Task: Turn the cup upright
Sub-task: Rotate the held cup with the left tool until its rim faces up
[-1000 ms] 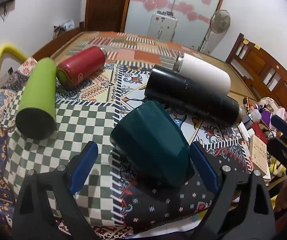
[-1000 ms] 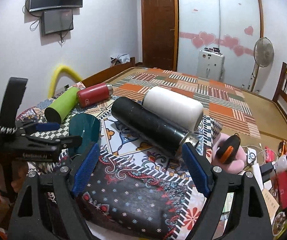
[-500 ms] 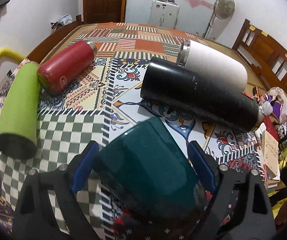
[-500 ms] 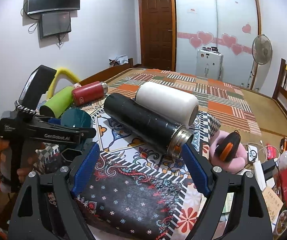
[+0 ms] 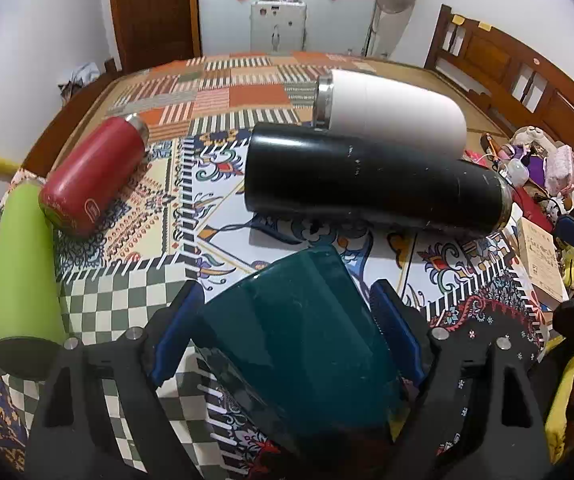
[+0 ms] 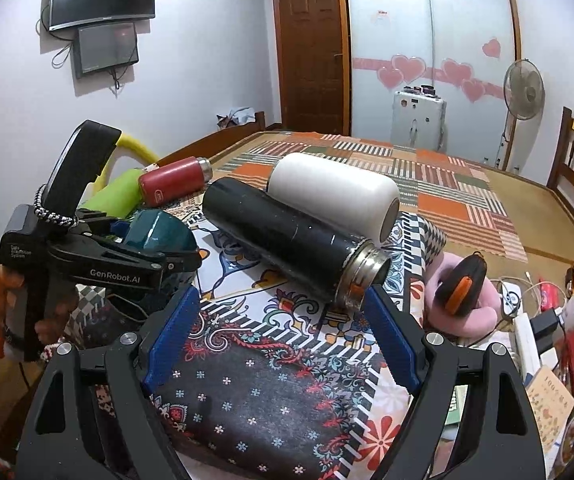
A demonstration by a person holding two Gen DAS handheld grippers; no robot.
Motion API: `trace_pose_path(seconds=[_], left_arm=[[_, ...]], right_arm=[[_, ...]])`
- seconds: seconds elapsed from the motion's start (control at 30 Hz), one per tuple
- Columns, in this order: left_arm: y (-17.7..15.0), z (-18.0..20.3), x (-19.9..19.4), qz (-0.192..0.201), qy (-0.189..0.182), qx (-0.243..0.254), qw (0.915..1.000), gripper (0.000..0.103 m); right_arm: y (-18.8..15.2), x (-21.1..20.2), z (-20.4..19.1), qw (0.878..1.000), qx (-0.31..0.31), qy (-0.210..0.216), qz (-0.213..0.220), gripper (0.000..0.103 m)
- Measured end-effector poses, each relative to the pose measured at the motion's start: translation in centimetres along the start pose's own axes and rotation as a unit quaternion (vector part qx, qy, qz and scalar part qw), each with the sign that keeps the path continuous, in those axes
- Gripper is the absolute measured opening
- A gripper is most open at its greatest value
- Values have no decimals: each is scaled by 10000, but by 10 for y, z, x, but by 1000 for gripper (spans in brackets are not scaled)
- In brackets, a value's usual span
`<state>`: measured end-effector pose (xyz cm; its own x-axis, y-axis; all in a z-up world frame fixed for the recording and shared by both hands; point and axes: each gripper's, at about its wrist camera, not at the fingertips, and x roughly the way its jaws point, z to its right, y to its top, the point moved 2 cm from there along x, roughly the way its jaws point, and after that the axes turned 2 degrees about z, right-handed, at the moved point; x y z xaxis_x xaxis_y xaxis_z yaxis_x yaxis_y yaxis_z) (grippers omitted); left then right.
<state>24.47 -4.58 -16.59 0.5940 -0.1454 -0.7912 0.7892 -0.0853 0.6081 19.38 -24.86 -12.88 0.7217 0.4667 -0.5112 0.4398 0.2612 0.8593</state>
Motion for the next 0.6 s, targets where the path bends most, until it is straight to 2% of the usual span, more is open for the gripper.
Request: trace_pose_path(seconds=[0.1,0.33,0.43,0.5,0.6], left_arm=[[-1,-2,-1,-60,245,-41,9997,98],[-19,-2,-1,-218,255,-244,9991,98],[-20,-2,-1,-206,180,-235,9993,95],[-17,-1,-1,-221,22,-278,9994,83],[-13,-1,-2,-242,-71,-359,9990,81]], right_arm=[[0,-1,-1,10000,-7,-3,-7,82],[-1,-3,-2,10000,21,29,-17,82],[-1,-4,-4,10000,-11,19,-4,82],[-1,-4,-4,10000,-16,11,-1,82],[-1,-4,-3,10000,-1,6,3,82]])
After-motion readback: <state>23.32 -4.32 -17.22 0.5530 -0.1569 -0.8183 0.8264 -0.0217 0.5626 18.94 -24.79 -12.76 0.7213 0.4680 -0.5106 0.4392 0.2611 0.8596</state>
